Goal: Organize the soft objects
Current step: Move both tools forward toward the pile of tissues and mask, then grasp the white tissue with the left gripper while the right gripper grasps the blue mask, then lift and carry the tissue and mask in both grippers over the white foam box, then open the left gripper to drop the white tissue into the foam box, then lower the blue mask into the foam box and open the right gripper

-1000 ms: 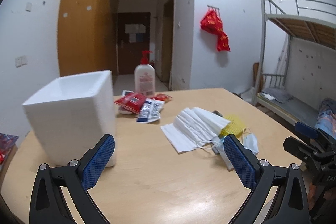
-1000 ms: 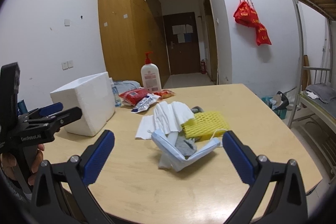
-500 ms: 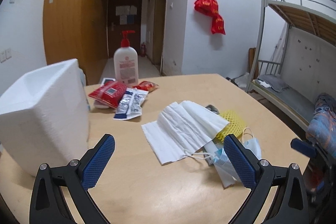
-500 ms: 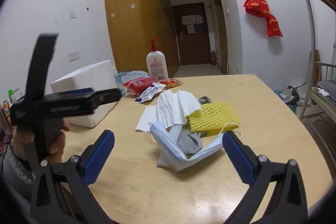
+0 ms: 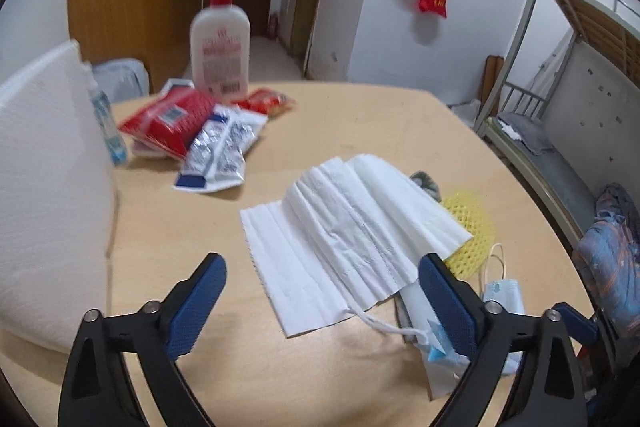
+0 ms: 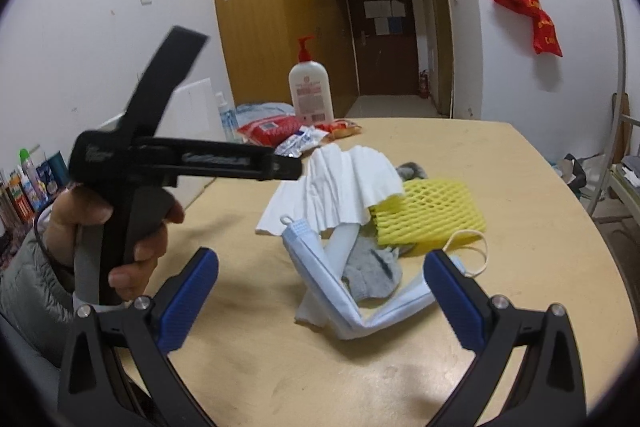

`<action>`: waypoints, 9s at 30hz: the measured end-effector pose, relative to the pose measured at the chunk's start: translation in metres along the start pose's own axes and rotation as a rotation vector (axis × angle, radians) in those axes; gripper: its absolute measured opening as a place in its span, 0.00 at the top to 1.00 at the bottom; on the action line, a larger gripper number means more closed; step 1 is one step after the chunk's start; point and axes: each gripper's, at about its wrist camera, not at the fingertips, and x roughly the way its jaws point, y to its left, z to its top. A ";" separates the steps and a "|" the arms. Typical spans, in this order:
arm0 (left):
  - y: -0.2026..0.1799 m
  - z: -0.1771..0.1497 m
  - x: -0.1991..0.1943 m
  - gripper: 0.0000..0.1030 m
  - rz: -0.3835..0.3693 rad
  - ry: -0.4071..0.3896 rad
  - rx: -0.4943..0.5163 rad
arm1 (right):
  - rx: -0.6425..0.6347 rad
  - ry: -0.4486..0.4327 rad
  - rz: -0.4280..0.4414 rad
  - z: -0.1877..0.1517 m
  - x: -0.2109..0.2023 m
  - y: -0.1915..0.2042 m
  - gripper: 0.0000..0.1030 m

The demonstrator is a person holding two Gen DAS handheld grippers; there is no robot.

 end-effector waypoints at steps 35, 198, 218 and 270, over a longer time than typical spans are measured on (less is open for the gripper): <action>-0.002 0.017 0.083 0.97 -0.080 0.192 -0.050 | -0.148 0.201 0.027 -0.013 0.026 0.006 0.82; 0.205 0.063 -0.165 0.99 0.264 -0.340 -0.072 | -0.206 -0.159 0.358 0.162 0.063 0.176 0.89; 0.212 0.055 -0.164 0.03 0.307 -0.347 -0.079 | -0.212 -0.159 0.351 0.160 0.063 0.183 0.89; 0.251 0.011 -0.232 0.00 0.472 -0.434 -0.153 | -0.237 -0.120 0.394 0.163 0.108 0.234 0.33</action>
